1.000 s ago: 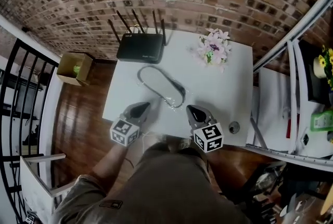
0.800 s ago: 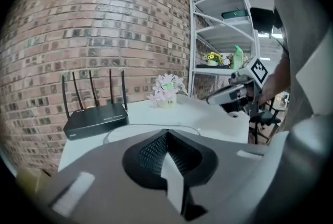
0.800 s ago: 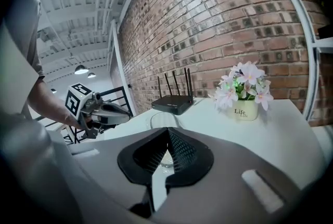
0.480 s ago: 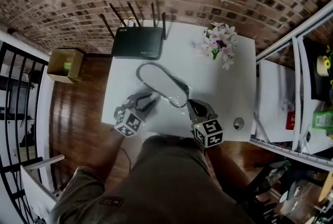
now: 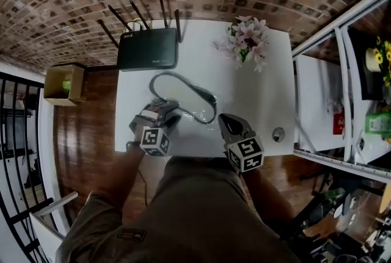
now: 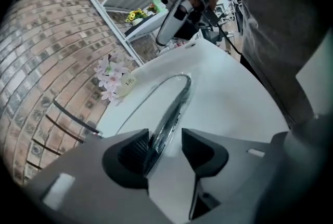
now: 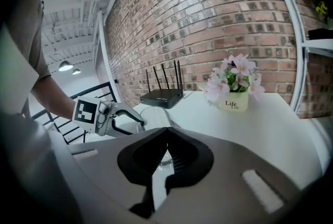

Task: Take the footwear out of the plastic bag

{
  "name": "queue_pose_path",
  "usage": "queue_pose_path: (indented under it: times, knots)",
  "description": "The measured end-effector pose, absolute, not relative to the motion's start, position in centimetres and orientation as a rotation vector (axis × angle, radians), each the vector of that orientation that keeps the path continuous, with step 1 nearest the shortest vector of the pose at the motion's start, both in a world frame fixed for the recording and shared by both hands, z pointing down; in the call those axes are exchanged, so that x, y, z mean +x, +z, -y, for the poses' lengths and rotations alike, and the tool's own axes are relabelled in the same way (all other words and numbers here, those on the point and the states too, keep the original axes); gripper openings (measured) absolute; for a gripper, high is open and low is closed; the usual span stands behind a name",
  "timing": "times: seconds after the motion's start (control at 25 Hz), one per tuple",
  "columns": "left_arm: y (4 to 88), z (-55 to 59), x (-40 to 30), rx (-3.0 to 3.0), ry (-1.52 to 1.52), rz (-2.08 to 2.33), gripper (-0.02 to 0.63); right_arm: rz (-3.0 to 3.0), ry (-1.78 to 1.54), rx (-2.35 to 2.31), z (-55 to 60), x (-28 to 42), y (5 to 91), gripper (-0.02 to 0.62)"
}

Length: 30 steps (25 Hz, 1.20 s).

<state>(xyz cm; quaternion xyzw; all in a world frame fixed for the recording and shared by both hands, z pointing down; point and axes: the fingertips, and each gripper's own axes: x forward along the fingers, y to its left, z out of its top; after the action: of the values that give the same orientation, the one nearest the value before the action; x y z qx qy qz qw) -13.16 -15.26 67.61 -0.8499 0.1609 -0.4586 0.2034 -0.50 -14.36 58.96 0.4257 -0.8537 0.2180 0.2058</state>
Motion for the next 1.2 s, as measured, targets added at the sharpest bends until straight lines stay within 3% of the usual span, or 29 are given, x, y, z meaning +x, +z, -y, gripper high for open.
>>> queue_pose_path:
  times: [0.16,0.36,0.84,1.2]
  knots:
    - [68.0,15.9,-12.8,-2.353,-1.265,-0.434,0.166,2.357,0.608,1.218,14.2,0.4,58.9,0.014]
    - [67.6,16.4,-12.9,-2.341,-1.266,-0.423,0.073,2.353,0.607,1.250,14.3,1.4,58.8,0.014]
    - [63.0,15.2,-12.0,-2.397,-1.153,-0.479,0.012,2.288,0.477,1.177,13.6,5.2,60.3,0.014]
    - [59.7,14.1,-11.9,-2.441,-1.108,-0.501,0.005,2.297,0.345,0.899,11.9,3.6,62.6,0.014]
